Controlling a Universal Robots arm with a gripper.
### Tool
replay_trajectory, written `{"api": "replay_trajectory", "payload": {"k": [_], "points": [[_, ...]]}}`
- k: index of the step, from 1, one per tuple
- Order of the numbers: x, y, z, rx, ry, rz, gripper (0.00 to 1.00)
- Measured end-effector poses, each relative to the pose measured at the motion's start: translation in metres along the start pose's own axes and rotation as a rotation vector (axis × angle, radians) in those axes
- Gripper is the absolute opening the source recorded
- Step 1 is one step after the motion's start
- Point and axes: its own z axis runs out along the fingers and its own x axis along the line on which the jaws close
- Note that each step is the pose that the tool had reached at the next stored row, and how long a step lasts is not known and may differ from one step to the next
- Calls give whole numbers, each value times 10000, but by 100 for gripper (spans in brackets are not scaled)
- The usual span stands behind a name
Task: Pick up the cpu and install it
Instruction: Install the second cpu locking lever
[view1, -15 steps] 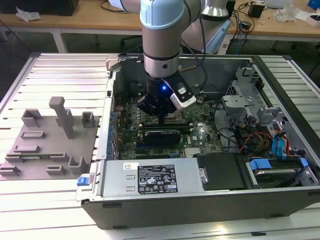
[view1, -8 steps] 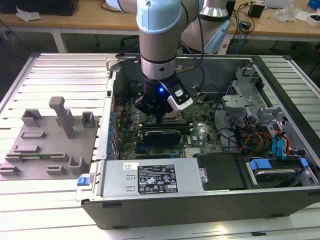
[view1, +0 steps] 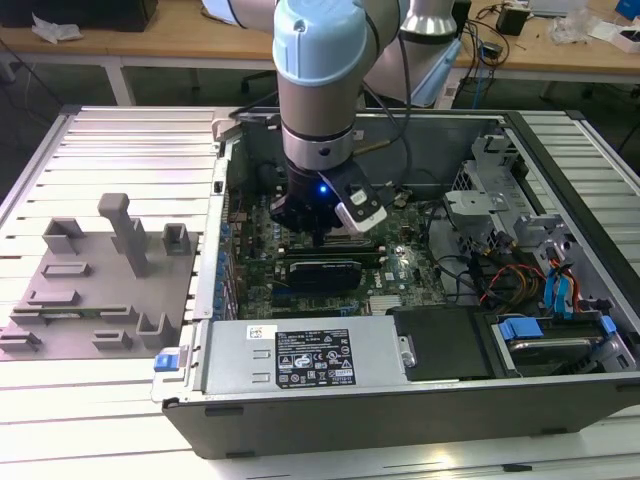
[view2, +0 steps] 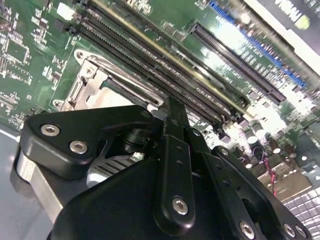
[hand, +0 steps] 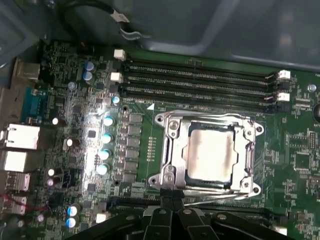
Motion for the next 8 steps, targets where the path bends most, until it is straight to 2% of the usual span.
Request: {"api": "replay_trajectory", "payload": {"k": [2,3,6,8], "points": [[3,-33,-3,-37,-4,10,11],[7,-39,-2,-92,-11,25,11],[51,-38,10,-354,-39,59,11],[82,-36,18,-433,-48,72,11]]}}
